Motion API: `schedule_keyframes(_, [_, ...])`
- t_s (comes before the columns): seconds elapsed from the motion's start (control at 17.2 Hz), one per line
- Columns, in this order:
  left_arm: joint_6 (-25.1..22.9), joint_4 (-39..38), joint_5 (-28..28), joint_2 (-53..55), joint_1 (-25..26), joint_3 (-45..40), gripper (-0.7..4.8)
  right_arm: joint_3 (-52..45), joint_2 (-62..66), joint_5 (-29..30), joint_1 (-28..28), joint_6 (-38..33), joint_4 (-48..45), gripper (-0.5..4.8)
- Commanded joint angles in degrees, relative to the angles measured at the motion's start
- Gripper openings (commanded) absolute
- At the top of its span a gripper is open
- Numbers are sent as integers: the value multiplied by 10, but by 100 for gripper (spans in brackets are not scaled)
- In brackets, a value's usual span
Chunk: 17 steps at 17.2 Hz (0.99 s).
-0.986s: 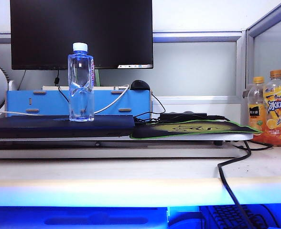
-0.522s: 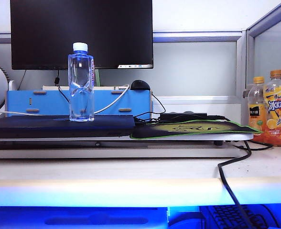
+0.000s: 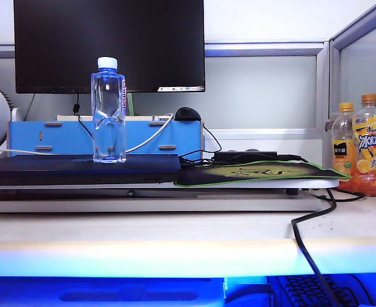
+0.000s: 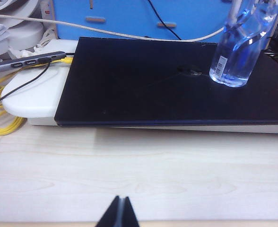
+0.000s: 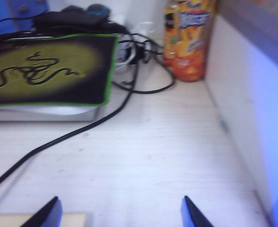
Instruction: Pick up the mineral water bottle and place it on the laptop.
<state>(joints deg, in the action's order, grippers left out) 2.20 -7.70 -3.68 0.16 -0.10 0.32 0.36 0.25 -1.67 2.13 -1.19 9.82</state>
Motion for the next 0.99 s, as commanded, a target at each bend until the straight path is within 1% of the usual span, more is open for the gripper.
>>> schedule_keyframes(0.06, [0,5,-2,-1,0,1,-2,-1,0,0,0,0,2,337])
schedule_keyframes(0.23, [0,5,-2,-1,0,1,-2,-1,0,-7,0,-1,2,337])
schedule_keyframes(0.35, [0,5,-2,-1,0,1,-2,-1,0,-25,-1,-1,2,337])
schedule_keyframes(0.58, [0,5,-2,-1,0,1,-2,-1,0,-24,-1,-1,2,336])
schedule_keyframes(0.64, [0,5,-2,-1,0,1,-2,-1,0,-24,-1,-1,2,310])
schedule_keyframes(0.7, [0,5,-2,-1,0,1,-2,-1,0,-23,-1,-1,2,189])
schedule_keyframes(0.75, [0,5,-2,-1,0,1,-2,-1,0,-23,-1,2,2,-27])
schedule_keyframes(0.81, [0,5,-2,-1,0,1,-2,-1,0,-23,-1,2,2,-6])
schedule_keyframes(0.99, [0,5,-2,-1,0,1,-2,-1,0,-23,-1,2,2,-5])
